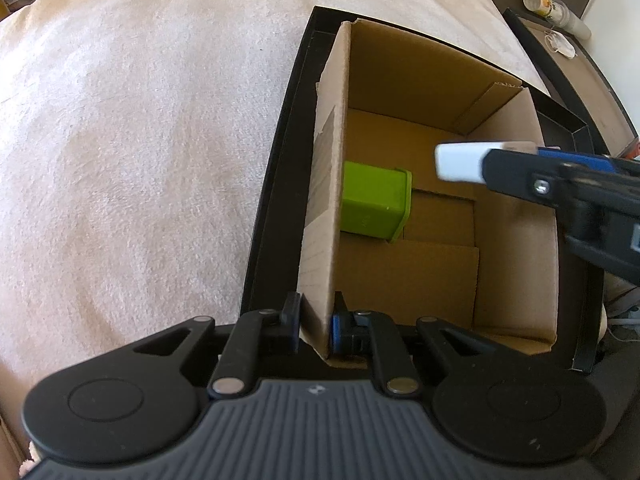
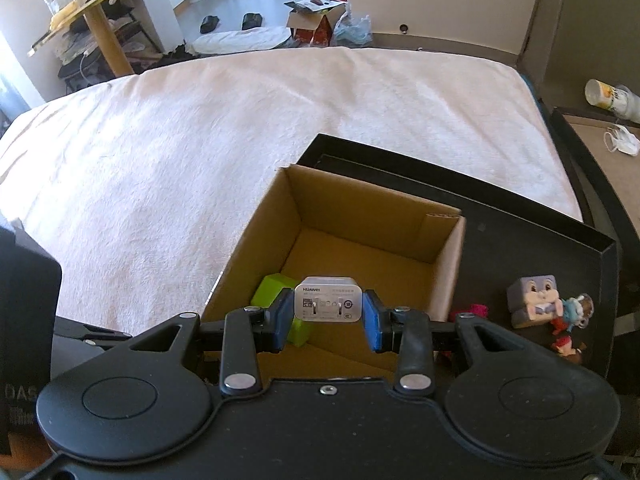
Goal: Organize rigid objects
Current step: 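Carry the white charger over the cardboard box with the right gripper, then open the right gripper to release the charger into the box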
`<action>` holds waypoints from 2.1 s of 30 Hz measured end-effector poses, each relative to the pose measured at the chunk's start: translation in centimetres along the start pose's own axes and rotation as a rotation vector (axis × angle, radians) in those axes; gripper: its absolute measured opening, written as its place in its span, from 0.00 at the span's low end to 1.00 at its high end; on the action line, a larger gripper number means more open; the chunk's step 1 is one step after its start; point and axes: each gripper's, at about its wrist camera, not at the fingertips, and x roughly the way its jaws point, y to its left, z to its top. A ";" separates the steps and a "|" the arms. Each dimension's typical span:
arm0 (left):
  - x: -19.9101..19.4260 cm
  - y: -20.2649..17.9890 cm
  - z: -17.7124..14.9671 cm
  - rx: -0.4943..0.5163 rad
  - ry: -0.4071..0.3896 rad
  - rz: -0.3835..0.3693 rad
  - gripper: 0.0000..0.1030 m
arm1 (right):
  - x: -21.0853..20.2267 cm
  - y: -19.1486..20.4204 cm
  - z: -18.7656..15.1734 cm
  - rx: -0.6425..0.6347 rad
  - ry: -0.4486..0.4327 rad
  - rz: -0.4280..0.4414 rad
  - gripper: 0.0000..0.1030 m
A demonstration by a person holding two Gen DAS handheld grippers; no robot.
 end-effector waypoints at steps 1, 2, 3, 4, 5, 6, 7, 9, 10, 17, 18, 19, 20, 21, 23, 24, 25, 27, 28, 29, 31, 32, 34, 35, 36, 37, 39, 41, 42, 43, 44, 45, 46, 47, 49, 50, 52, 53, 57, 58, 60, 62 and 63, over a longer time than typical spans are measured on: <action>0.0 0.1 0.0 -0.001 0.000 -0.003 0.13 | 0.2 0.2 0.1 -0.003 0.000 0.001 0.35; 0.0 0.2 0.0 -0.004 0.000 -0.007 0.13 | 0.3 0.4 0.3 -0.006 -0.002 0.002 0.35; 0.0 0.3 0.0 -0.006 0.000 -0.010 0.13 | 0.4 0.5 0.4 -0.007 -0.005 0.004 0.35; 0.0 0.3 0.0 -0.007 0.001 -0.012 0.13 | 0.5 0.7 0.6 -0.008 -0.009 0.009 0.36; 0.0 0.4 0.0 -0.008 0.002 -0.014 0.13 | 0.5 0.8 0.8 -0.007 -0.014 0.017 0.36; 0.0 0.5 0.0 -0.009 0.002 -0.016 0.13 | 0.6 1.0 1.0 -0.005 -0.019 0.027 0.36; 0.0 0.5 0.0 -0.009 0.002 -0.017 0.13 | 0.6 1.1 1.1 -0.005 -0.024 0.035 0.36; 0.0 0.6 -0.1 -0.009 0.001 -0.019 0.13 | 0.7 1.3 1.4 -0.012 -0.030 0.039 0.37; -0.1 0.6 -0.1 -0.010 0.001 -0.020 0.13 | 0.7 1.4 1.4 -0.019 -0.033 0.034 0.40; -0.1 0.7 -0.1 -0.017 -0.003 -0.023 0.13 | 0.2 1.0 0.5 -0.017 0.006 0.041 0.50; -0.1 0.7 -0.2 -0.016 -0.004 -0.021 0.13 | 0.0 0.7 0.3 -0.015 0.004 0.035 0.52; -0.1 0.7 -0.2 -0.017 -0.004 -0.020 0.13 | -0.2 0.6 0.1 -0.015 0.000 0.030 0.55; -0.1 0.7 -0.2 -0.015 -0.004 -0.019 0.13 | -0.5 0.3 0.0 -0.014 -0.004 0.024 0.58; 0.0 0.7 -0.2 -0.015 -0.005 -0.018 0.13 | -0.8 0.0 -0.2 -0.011 -0.008 0.016 0.60; 0.0 0.7 -0.3 -0.015 -0.005 -0.017 0.13 | -1.3 -0.7 -0.6 0.000 -0.014 0.008 0.63; 0.0 0.6 -0.3 -0.014 -0.005 -0.015 0.13 | -1.6 -1.1 -0.8 0.008 -0.016 0.006 0.64; 0.0 0.6 -0.3 -0.014 -0.005 -0.014 0.13 | -1.7 -1.5 -1.0 0.014 -0.017 0.003 0.65; 0.0 0.5 -0.3 -0.012 -0.006 -0.010 0.13 | -2.0 -2.4 -1.5 0.027 -0.017 -0.010 0.67; 0.0 0.4 -0.4 -0.012 -0.007 -0.009 0.13 | -2.1 -2.6 -1.7 0.028 -0.017 -0.015 0.67; -0.1 0.4 -0.4 -0.012 -0.008 -0.007 0.13 | -2.1 -2.9 -1.9 0.030 -0.016 -0.022 0.67; -0.1 0.3 -0.4 -0.010 -0.011 -0.004 0.13 | -2.3 -3.6 -2.3 0.039 -0.013 -0.033 0.67; -0.1 0.3 -0.5 -0.010 -0.012 -0.003 0.13 | -2.4 -3.9 -2.5 0.044 -0.013 -0.034 0.69; -0.3 0.3 -0.5 -0.014 -0.016 -0.002 0.13 | -2.6 -4.4 -2.8 0.056 -0.016 -0.039 0.72; -0.3 0.4 -0.6 -0.016 -0.018 -0.002 0.13 | -2.7 -4.6 -3.0 0.060 -0.018 -0.043 0.74; -0.4 0.4 -0.6 -0.018 -0.021 -0.003 0.13 | -2.8 -4.8 -3.2 0.064 -0.020 -0.049 0.74; -0.4 0.4 -0.6 -0.019 -0.023 -0.003 0.13 | -3.0 -5.1 -3.4 0.068 -0.023 -0.054 0.76; -0.5 0.4 -0.7 -0.019 -0.024 -0.003 0.13 | -3.2 -5.6 -3.7 0.077 -0.026 -0.059 0.76; -0.6 0.4 -0.7 -0.019 -0.024 0.001 0.13 | -3.4 -6.1 -4.0 0.086 -0.028 -0.067 0.78; -0.6 0.4 -0.7 -0.019 -0.024 0.003 0.13 | -3.5 -6.4 -4.1 0.091 -0.029 -0.070 0.78; -0.7 0.4 -0.7 -0.020 -0.025 0.005 0.13 | -3.5 -6.7 -4.3 0.097 -0.030 -0.073 0.79; -0.7 0.3 -0.7 -0.021 -0.026 0.008 0.13 | -3.5 -7.0 -4.4 0.103 -0.030 -0.076 0.79; -0.7 0.3 -0.7 -0.022 -0.027 0.012 0.13 | -3.6 -7.3 -4.6 0.109 -0.030 -0.078 0.79; -0.7 0.3 -0.7 -0.023 -0.029 0.016 0.13 | -3.6 -7.6 -4.7 0.115 -0.029 -0.081 0.79; -0.7 0.3 -0.7 -0.024 -0.030 0.019 0.13 | -3.6 -7.8 -4.9 0.121 -0.029 -0.085 0.79; -0.7 0.2 -0.7 -0.027 -0.032 0.024 0.13 | -3.7 -8.5 -5.2 0.132 -0.030 -0.095 0.79; -0.7 0.2 -0.7 -0.028 -0.033 0.026 0.13 | -3.7 -8.8 -5.3 0.137 -0.029 -0.100 0.79; -0.7 0.1 -0.7 -0.032 -0.033 0.031 0.12 | -3.9 -9.4 -5.6 0.147 -0.031 -0.104 0.79; -0.8 0.1 -0.7 -0.034 -0.033 0.033 0.12 | -3.9 -9.7 -5.7 0.151 -0.032 -0.105 0.79; -0.8 0.1 -0.6 -0.039 -0.035 0.042 0.12 | -4.1 -11.0 -6.3 0.171 -0.034 -0.113 0.79; -0.8 0.1 -0.7 -0.038 -0.037 0.047 0.12 | -4.1 -11.3 -6.4 0.176 -0.033 -0.114 0.79; -0.8 -0.1 -0.6 -0.037 -0.038 0.058 0.12 | -4.1 -11.9 -6.6 0.182 -0.033 -0.118 0.79; -0.7 -0.3 -0.6 -0.036 -0.039 0.067 0.12 | -4.1 -12.4 -6.9 0.184 -0.032 -0.128 0.79; -0.7 -0.3 -0.6 -0.036 -0.040 0.071 0.12 | -4.1 -12.6 -7.0 0.181 -0.032 -0.135 0.79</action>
